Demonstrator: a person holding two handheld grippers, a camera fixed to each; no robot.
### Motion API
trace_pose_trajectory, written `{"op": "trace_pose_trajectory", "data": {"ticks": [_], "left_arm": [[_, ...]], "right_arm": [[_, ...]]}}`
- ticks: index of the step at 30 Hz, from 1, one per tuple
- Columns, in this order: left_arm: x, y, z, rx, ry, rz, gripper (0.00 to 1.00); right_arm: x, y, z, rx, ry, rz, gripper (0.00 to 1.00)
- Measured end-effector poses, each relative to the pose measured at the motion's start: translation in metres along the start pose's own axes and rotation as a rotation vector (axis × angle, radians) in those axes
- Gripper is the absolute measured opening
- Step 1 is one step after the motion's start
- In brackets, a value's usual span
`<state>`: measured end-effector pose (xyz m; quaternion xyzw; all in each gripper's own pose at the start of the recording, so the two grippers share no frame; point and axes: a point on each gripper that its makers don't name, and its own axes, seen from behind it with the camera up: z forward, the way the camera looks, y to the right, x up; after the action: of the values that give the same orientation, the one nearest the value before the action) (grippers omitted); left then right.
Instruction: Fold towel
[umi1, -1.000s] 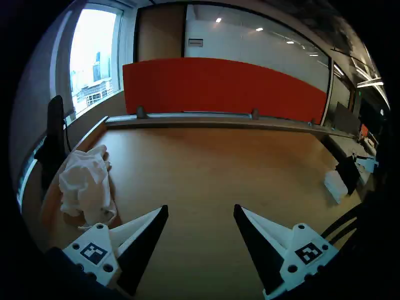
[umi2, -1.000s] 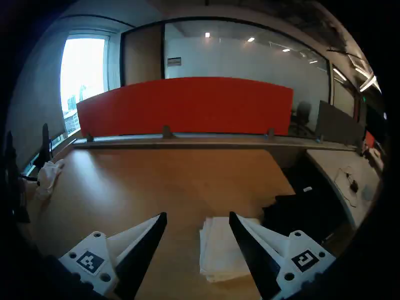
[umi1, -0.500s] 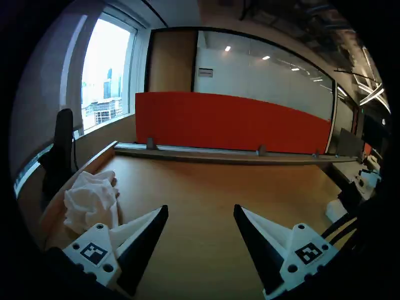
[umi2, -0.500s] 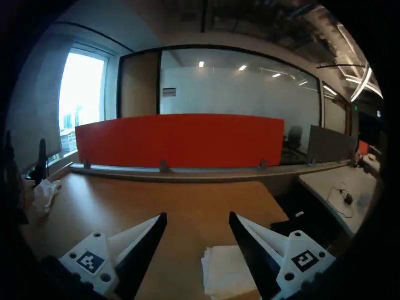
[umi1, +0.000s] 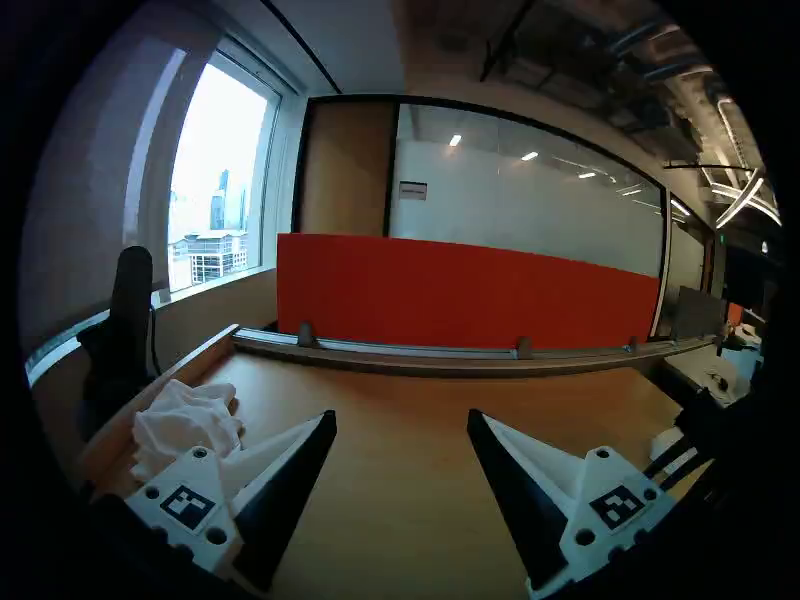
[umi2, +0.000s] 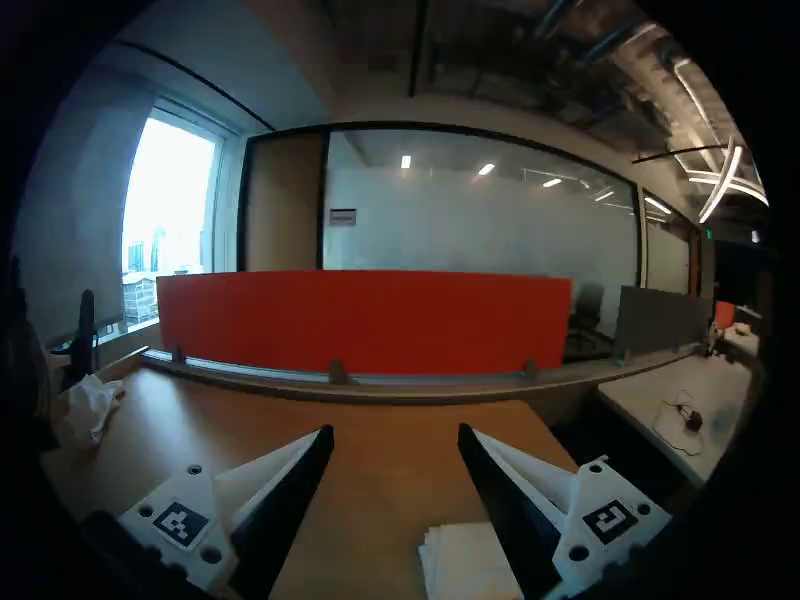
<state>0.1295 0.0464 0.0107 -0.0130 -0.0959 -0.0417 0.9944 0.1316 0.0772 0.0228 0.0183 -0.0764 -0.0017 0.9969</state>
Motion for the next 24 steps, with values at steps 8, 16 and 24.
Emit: {"op": "trace_pose_trajectory", "data": {"ticks": [8,16,24], "left_arm": [[0.014,-0.011,-0.005,0.007,0.046,-0.009,0.97],[0.027,-0.010,-0.008,-0.006,0.085,-0.004,0.97],[0.034,-0.011,-0.006,-0.021,0.095,0.015,0.97]], "right_arm": [[0.005,-0.042,0.001,0.029,0.020,-0.017,0.96],[0.010,-0.084,0.004,0.051,0.041,-0.003,0.96],[0.019,-0.102,0.008,0.060,0.061,-0.002,0.96]]}}
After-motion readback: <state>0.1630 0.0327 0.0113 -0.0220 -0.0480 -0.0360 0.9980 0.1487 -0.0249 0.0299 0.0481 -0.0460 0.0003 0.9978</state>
